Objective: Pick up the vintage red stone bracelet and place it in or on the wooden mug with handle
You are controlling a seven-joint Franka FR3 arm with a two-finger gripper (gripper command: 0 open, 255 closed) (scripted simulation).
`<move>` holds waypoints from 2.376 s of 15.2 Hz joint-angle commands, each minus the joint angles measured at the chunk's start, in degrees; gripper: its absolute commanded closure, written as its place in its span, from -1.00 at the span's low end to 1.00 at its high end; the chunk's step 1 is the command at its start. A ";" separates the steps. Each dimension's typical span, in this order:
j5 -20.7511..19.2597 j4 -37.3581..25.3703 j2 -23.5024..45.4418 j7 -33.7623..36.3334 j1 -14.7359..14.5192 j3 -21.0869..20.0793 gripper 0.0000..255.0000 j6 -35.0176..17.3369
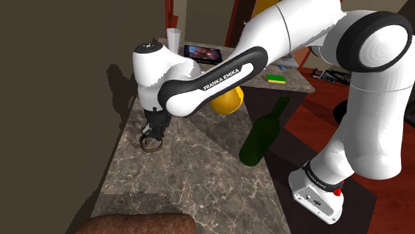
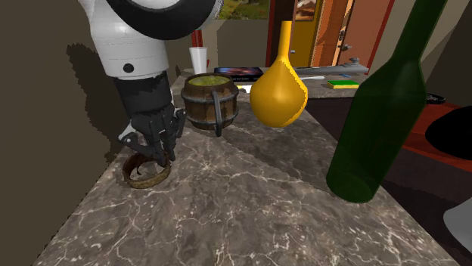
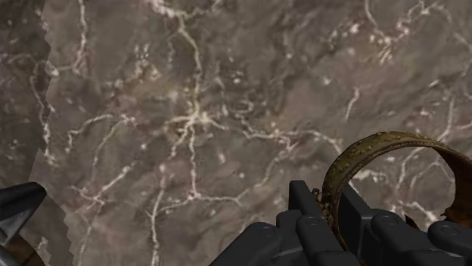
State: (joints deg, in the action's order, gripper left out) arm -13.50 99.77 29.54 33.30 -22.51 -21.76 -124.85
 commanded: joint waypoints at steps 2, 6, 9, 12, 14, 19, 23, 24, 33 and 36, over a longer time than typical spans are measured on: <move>0.60 -0.77 -1.17 -0.40 0.21 -0.35 1.00 1.88; 1.34 -1.72 -2.70 -0.87 0.46 -0.76 1.00 4.26; 1.87 -2.58 -3.75 -1.21 0.61 -1.04 1.00 6.09; 2.36 -3.56 -4.71 -1.52 0.73 -1.28 1.00 7.96; 2.66 -4.28 -5.31 -1.72 0.80 -1.43 1.00 9.24; 3.34 -6.36 -6.61 -2.18 0.91 -1.75 1.00 12.50; 3.79 -8.29 -7.46 -2.50 0.93 -1.95 1.00 15.20; 3.89 -8.81 -7.64 -2.58 0.93 -2.00 1.00 15.89; 4.86 -11.66 -9.38 -5.50 2.73 -1.60 1.00 20.20; 5.39 -10.64 -10.23 -9.26 5.46 -0.53 1.00 19.79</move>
State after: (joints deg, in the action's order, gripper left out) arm -8.20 89.36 19.24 25.74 -18.15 -22.81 -105.14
